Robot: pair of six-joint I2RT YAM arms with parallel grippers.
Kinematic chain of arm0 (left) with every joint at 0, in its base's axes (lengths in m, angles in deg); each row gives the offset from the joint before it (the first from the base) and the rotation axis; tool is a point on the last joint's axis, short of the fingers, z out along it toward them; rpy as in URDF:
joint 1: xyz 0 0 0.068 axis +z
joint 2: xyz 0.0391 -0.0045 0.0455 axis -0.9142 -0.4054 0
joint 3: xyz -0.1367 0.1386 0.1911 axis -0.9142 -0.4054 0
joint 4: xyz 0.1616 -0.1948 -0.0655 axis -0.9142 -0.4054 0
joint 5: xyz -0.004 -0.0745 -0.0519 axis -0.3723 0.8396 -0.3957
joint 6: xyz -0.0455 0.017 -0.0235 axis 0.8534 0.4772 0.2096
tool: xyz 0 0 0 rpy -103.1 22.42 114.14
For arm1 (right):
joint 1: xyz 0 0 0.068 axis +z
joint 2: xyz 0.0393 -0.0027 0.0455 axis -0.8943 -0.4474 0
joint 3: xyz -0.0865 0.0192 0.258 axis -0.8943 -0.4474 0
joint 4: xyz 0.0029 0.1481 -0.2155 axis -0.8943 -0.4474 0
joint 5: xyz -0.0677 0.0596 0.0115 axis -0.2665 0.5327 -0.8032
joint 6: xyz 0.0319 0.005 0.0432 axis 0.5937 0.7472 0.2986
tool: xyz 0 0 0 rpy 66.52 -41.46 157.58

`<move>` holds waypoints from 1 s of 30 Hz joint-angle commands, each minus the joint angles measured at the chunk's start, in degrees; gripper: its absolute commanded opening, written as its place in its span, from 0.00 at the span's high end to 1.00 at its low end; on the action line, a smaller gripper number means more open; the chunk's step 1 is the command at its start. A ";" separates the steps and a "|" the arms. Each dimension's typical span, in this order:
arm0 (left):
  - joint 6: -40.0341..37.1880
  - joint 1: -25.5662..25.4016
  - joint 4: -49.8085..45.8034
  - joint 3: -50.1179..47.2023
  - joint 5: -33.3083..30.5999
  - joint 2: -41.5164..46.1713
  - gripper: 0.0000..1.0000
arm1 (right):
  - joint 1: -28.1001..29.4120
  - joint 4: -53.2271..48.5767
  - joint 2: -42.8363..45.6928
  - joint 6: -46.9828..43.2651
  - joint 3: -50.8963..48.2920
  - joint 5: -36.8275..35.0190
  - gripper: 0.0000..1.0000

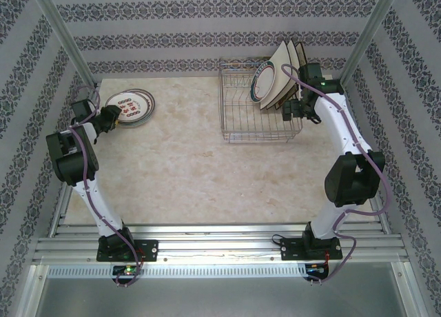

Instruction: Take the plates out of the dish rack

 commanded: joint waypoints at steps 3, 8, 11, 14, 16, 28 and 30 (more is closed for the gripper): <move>-11.32 -0.80 -17.27 4.68 -5.44 2.74 0.56 | 0.32 -0.52 0.00 -0.26 0.26 0.13 0.02; -18.89 -1.91 -28.15 9.60 -11.86 3.02 0.50 | 0.29 0.42 0.55 -0.38 -0.70 0.66 0.02; -21.58 -2.47 -31.98 11.63 -14.53 2.74 0.48 | 0.21 0.78 0.53 -0.41 -0.95 0.89 0.02; -23.57 -3.05 -35.32 13.75 -16.52 1.82 0.48 | 0.21 1.05 0.54 -0.49 -0.88 1.29 0.02; -24.57 -3.43 -37.26 15.25 -17.29 1.01 0.47 | 0.21 1.14 0.62 -0.49 -0.81 1.62 0.02; -26.63 -4.97 -41.46 21.26 -19.12 -2.42 0.44 | 0.22 1.71 0.74 -0.83 -0.22 2.65 0.02; -26.71 -5.19 -41.30 21.34 -19.29 -2.96 0.44 | 0.26 1.66 0.97 -0.82 -0.21 2.57 0.02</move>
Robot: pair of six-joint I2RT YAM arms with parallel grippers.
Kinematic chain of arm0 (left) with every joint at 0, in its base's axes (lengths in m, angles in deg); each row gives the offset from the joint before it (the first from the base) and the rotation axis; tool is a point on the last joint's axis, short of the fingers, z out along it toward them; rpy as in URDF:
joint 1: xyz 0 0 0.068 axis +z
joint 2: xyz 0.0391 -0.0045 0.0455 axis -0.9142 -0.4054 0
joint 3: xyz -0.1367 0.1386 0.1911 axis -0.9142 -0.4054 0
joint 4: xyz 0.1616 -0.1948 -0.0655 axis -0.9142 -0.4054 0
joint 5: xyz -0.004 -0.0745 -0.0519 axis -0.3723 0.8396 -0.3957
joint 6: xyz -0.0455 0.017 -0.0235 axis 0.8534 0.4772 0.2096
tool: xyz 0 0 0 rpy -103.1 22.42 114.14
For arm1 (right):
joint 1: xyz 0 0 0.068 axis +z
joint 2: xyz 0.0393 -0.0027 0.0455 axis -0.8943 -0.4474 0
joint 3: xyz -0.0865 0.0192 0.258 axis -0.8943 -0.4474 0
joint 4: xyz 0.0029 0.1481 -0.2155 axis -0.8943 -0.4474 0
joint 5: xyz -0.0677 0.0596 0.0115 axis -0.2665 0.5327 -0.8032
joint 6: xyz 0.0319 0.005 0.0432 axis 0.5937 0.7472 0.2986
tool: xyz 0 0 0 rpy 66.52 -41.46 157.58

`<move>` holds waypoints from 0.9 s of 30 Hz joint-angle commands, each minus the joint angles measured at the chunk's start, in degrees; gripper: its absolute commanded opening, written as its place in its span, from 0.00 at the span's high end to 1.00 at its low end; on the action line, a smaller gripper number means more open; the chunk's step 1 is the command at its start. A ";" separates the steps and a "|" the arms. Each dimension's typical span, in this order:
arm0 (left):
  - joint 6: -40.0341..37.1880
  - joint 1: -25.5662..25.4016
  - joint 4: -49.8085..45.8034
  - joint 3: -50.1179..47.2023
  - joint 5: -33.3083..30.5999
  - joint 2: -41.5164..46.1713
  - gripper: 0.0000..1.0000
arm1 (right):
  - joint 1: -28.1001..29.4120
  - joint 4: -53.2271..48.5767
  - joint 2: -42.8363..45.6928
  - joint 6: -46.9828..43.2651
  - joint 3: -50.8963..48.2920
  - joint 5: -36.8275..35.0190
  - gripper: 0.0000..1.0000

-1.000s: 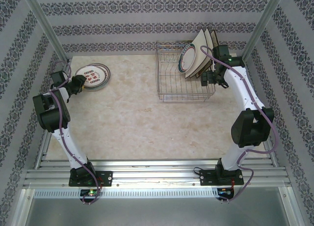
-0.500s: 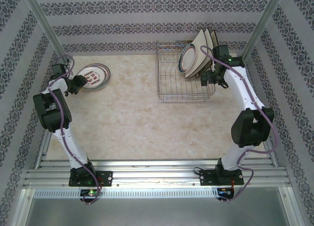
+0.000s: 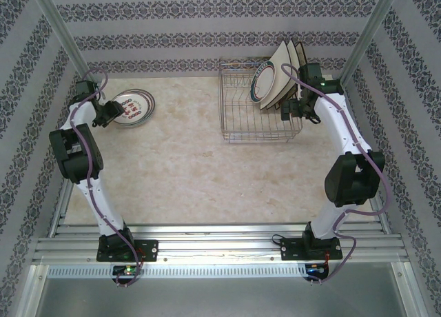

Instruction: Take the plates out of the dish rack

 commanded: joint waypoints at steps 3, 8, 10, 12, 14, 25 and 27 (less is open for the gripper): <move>-1.87 -1.05 -3.05 1.40 -1.42 -2.41 0.43 | 0.30 0.30 1.29 -0.93 0.12 0.54 0.02; -2.68 -1.59 -4.09 3.07 -2.11 -3.65 0.40 | 0.30 0.41 1.57 -0.92 -0.12 0.55 0.02; -2.90 -1.85 -4.42 3.35 -2.40 -3.28 0.40 | 0.33 0.46 1.73 -0.83 -0.17 0.59 0.02; -3.68 -2.36 -5.21 3.36 -3.65 -1.82 0.39 | 0.37 0.55 1.92 -0.84 -0.05 0.79 0.02; -5.00 -2.94 -6.88 3.53 -5.12 0.28 0.35 | 0.69 0.48 1.81 -0.98 0.73 0.96 0.02; -12.80 -15.23 -28.51 7.77 -14.58 14.29 0.00 | 6.27 1.68 -5.86 1.15 14.62 1.01 0.02; -12.45 -18.41 -28.89 6.45 -17.87 16.26 0.00 | 7.34 1.39 -9.53 1.66 19.44 0.31 0.02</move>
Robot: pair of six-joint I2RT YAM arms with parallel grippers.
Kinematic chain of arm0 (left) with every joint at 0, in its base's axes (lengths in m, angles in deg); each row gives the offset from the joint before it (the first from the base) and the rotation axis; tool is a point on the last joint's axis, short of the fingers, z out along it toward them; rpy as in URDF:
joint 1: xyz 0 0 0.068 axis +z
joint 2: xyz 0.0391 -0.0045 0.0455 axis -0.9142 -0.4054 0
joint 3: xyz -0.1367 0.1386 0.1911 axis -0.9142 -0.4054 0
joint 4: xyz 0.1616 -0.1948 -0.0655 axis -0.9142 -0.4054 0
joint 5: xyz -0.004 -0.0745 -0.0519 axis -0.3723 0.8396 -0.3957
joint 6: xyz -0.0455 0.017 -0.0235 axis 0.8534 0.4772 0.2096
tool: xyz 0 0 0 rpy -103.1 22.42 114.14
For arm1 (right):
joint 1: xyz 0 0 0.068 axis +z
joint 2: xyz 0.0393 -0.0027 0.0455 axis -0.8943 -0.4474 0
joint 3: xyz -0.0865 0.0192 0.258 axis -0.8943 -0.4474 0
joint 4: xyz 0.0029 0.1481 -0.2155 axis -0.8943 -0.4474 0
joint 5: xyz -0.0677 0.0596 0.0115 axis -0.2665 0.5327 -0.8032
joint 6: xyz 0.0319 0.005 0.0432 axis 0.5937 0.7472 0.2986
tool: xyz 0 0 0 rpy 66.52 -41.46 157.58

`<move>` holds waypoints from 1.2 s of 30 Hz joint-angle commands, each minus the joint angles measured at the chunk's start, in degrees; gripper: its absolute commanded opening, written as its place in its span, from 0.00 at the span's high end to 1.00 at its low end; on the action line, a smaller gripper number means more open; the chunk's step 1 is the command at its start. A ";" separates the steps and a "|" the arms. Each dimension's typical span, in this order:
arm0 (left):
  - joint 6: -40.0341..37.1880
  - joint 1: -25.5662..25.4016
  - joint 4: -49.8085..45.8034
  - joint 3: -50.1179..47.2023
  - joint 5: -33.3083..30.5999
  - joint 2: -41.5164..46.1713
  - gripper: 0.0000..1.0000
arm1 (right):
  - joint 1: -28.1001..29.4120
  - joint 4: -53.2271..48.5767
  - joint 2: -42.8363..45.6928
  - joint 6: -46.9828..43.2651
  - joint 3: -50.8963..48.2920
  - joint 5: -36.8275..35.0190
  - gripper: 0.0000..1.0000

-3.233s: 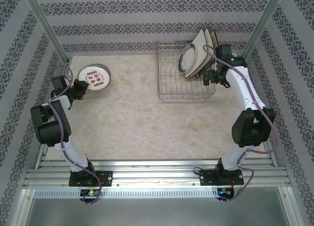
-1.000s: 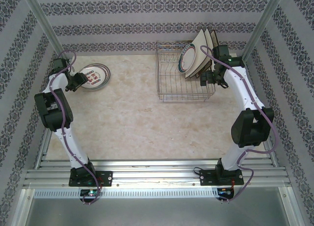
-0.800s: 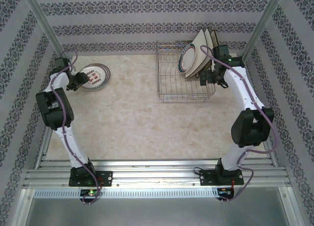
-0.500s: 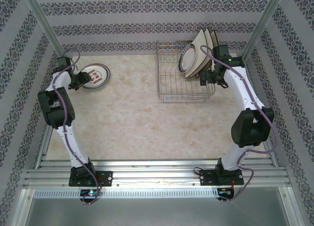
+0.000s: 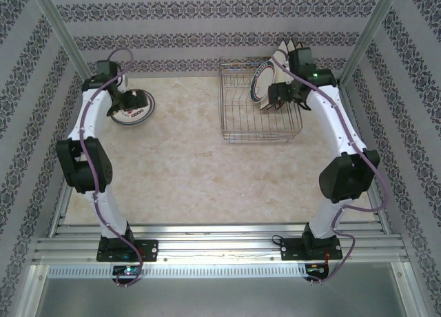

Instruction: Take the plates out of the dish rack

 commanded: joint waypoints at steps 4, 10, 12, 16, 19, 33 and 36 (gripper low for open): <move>-1.22 -7.31 -8.76 -2.14 -7.06 4.01 0.00 | 2.65 -0.12 -13.20 2.63 15.76 -3.26 0.02; -1.35 -10.79 -12.58 -1.28 -8.09 2.65 0.00 | 3.71 -2.42 -26.20 3.64 33.02 -8.46 0.02; -1.53 -11.61 -13.19 -1.43 -8.41 2.37 0.00 | 3.78 -1.96 -28.98 4.08 36.03 -10.29 0.02; -1.61 -12.22 -12.81 -2.37 -8.41 2.03 0.00 | 3.75 1.45 -32.89 4.20 38.54 -13.65 0.02; -1.70 -12.36 -12.43 -2.66 -7.78 1.79 0.00 | 3.78 2.13 -37.07 4.10 42.56 -13.88 0.02; -1.88 -12.35 -12.97 -1.90 -8.42 0.32 0.00 | 3.71 7.87 -46.33 7.68 51.25 -9.61 0.16; -1.83 -12.35 -12.60 -1.99 -8.26 0.34 0.00 | 3.66 8.15 -46.64 8.45 51.05 -8.22 0.33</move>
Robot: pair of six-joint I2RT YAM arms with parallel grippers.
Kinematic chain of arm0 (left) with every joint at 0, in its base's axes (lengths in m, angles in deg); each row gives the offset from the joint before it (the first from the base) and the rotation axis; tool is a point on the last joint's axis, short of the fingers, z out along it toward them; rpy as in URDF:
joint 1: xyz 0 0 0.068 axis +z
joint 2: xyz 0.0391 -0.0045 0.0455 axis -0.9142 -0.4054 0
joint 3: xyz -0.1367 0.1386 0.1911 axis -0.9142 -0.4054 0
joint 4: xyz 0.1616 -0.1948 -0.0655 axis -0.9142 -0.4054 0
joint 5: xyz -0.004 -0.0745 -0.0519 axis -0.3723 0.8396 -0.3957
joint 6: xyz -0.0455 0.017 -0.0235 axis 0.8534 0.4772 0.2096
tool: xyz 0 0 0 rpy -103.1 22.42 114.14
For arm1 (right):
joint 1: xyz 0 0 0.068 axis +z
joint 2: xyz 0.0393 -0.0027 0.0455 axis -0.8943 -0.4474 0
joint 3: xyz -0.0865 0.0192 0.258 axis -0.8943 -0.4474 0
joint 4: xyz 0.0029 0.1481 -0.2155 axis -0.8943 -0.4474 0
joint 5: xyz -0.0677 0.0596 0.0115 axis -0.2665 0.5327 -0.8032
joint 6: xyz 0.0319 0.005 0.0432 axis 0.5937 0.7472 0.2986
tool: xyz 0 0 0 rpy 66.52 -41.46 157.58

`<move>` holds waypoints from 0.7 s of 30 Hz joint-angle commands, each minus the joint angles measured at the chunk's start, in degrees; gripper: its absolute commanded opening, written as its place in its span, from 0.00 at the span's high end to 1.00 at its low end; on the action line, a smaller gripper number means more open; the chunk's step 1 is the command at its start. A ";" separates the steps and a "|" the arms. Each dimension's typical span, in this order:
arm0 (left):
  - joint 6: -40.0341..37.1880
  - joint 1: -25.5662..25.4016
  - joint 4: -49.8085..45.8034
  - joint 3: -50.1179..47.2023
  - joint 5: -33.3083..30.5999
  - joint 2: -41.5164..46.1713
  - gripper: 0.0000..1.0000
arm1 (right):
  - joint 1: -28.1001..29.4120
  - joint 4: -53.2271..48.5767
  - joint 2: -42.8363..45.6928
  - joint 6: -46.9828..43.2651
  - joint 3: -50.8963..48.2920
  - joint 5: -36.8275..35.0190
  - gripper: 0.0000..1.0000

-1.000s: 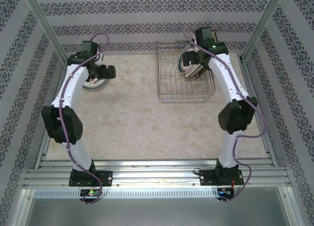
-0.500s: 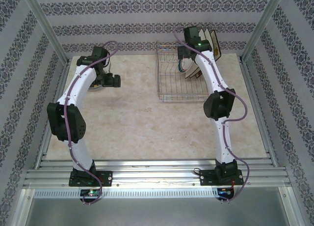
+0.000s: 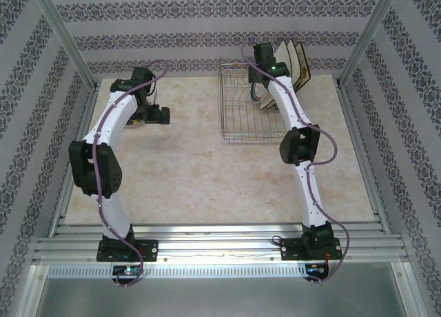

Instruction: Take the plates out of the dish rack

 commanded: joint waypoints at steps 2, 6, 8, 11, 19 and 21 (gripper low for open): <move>-0.92 -0.47 -2.00 0.37 -0.97 -0.49 0.00 | 0.26 2.06 -0.77 2.15 1.98 1.42 0.41; -0.99 -0.40 -2.06 0.39 -1.09 -0.69 0.00 | 0.35 2.48 -0.48 2.79 1.71 0.78 0.52; -1.00 -0.37 -2.05 0.55 -1.29 -0.69 0.00 | 0.30 2.72 -0.32 3.37 1.72 1.12 0.59; -0.85 -0.49 -2.09 0.36 -1.38 -0.74 0.00 | 0.33 3.16 -0.22 3.84 1.72 1.88 0.68; -0.61 -0.41 -1.52 -0.44 -1.30 -1.09 0.00 | 0.42 3.49 -0.30 4.31 1.37 3.30 0.88; -0.56 -0.46 -1.49 -0.46 -1.08 -1.29 0.00 | 0.45 3.54 -0.26 4.31 1.34 3.49 0.90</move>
